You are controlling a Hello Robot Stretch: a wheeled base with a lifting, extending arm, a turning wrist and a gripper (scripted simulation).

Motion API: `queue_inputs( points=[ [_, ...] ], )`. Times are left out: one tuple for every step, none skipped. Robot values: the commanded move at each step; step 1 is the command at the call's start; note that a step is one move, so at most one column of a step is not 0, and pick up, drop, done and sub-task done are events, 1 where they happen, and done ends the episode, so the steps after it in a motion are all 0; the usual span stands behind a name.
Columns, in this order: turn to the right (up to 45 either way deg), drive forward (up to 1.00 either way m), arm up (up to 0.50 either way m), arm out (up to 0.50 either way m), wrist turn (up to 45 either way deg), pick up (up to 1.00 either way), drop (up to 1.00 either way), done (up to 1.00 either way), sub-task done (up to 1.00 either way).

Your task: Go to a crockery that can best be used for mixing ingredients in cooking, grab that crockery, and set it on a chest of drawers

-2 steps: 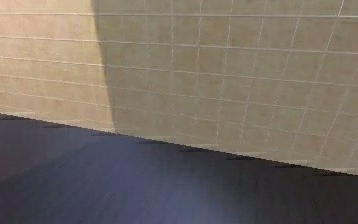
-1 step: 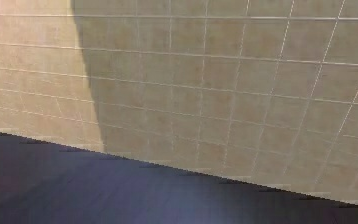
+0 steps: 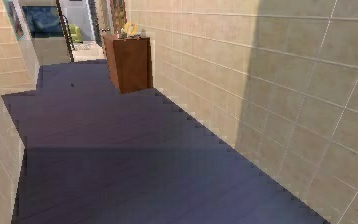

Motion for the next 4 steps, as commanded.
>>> queue_inputs(
  points=[
    [-27.0, 0.00, 0.00, 0.00, 0.0, 0.00, 0.00, 0.00, 0.00],
    [0.0, 1.00, 0.00, 0.00, 0.0, 0.00, 0.00, 0.00, 0.00],
    [0.0, 1.00, 0.00, 0.00, 0.0, 0.00, 0.00, 0.00, 0.00],
    [-3.0, 0.00, 0.00, 0.00, 0.0, 0.00, 0.00, 0.00, 0.00]
  ],
)
